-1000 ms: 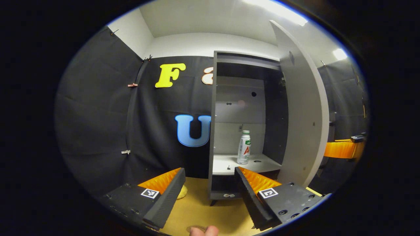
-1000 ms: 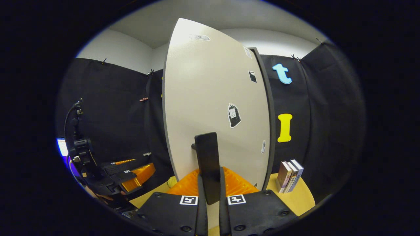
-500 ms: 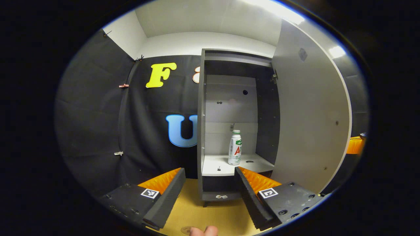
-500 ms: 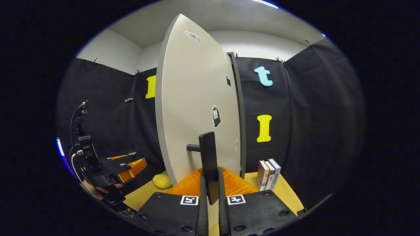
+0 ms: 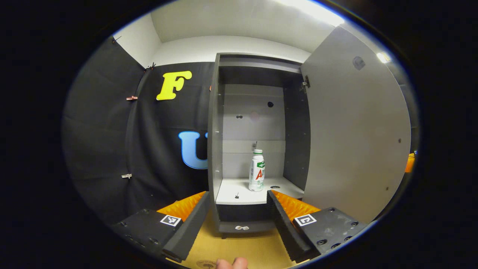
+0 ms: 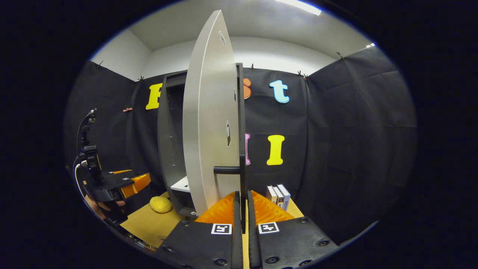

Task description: Open the cabinet door with the right hand, grasp the bottle in the cabinet with the left hand and place it on the coaster, then close the cabinet door with the right hand.

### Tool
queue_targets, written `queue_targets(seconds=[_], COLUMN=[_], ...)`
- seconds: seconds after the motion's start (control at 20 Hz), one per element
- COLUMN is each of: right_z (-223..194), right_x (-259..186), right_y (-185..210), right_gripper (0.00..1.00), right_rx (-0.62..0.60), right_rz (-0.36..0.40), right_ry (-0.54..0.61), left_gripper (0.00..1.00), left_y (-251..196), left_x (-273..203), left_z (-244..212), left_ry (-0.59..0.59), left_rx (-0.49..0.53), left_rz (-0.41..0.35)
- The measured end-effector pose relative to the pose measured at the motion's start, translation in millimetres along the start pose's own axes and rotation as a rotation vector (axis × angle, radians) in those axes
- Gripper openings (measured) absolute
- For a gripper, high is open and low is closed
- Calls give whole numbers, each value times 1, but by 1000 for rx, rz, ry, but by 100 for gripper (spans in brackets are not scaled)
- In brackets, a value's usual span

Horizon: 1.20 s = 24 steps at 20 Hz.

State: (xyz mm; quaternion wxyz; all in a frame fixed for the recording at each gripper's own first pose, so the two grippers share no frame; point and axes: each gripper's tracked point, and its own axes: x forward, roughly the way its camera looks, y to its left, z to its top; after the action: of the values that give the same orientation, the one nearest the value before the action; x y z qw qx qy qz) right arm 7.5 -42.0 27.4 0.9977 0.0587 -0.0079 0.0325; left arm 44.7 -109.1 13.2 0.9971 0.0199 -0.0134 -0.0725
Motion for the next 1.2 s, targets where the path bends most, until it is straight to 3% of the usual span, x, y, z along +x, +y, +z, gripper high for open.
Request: queue_targets(seconds=[0.1, 0.25, 0.4, 0.45, 0.55, 0.7, 0.85, 0.9, 1.05, 1.2], right_z=[-4, -3, -3, -4, -1, 3, -3, 0, 11, -4], right_x=[-4, -14, -21, -23, -28, -37, -37, -38, -36, -33], right_y=[-7, -26, -31, -30, -41, -65, -98, -109, -130, -135], right_gripper=[11, 11, 11, 18, 20, 31, 77, 100, 98, 97], right_rx=[7, 2, 65, 82, 70, 63, 94, 103, 86, 68], right_rz=[-4, -45, -25, -8, -27, -94, -194, -235, -292, -295], right_ry=[17, 15, 23, 30, 18, -5, 2, -14, -83, -40], left_gripper=[92, 95, 95, 95, 95, 94, 92, 94, 94, 94], left_y=[-13, -29, -43, -49, -59, -72, -78, -80, -80, -74], left_x=[12, 32, 53, 61, 80, 113, 147, 160, 196, 230], left_z=[3, 4, 4, 5, 6, 10, 15, 15, 8, -3], left_ry=[-7, -13, -15, -17, -22, -28, -48, -52, -37, 0], left_rx=[13, 32, 44, 47, 52, 47, 75, 82, 73, 42], left_rz=[-11, -33, -51, -58, -73, -92, -86, -85, -70, -44])
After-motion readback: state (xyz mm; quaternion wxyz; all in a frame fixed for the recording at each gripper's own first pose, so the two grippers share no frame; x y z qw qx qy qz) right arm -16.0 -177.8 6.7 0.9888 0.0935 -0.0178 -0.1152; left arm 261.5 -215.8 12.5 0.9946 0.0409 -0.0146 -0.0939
